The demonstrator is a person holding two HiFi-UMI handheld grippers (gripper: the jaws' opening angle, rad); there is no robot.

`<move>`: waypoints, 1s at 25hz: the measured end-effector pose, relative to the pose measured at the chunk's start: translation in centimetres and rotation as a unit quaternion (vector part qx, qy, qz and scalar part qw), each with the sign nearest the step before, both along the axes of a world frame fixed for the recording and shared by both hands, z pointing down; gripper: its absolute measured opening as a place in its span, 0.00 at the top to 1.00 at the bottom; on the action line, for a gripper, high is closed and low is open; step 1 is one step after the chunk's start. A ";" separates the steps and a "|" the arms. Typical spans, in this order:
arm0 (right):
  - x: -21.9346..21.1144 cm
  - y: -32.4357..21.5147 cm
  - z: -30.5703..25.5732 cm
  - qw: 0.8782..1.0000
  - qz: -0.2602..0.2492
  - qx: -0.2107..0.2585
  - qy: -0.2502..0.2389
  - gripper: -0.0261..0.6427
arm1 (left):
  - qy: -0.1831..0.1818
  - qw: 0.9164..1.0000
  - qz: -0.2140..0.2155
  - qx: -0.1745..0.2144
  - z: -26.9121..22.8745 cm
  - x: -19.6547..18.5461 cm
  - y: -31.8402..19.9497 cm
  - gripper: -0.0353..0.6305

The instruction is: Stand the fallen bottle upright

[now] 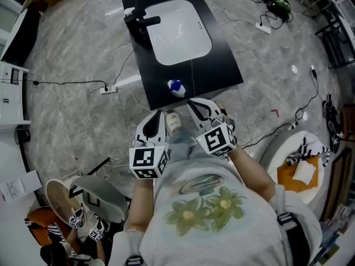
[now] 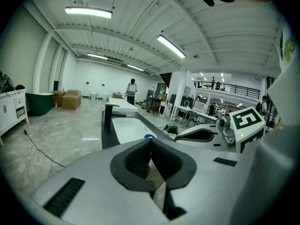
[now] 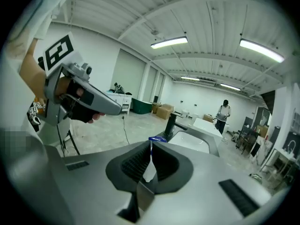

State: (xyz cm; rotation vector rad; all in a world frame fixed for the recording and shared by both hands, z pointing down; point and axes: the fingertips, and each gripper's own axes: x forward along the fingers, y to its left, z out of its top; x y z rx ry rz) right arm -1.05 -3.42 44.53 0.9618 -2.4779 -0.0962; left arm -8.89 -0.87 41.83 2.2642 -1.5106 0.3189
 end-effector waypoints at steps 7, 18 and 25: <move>1.0 2.2 -2.6 0.996 0.008 -0.038 -0.079 0.90 | 0.005 1.000 0.013 0.014 -1.2 2.1 1.5 0.92; 2.6 5.4 -4.4 0.992 0.006 -0.048 -0.113 0.90 | 0.009 0.999 0.022 0.028 -2.5 4.7 4.1 0.92; 2.9 7.2 -5.0 0.992 0.005 -0.047 -0.119 0.90 | 0.007 0.999 0.026 0.029 -2.8 5.6 5.7 0.92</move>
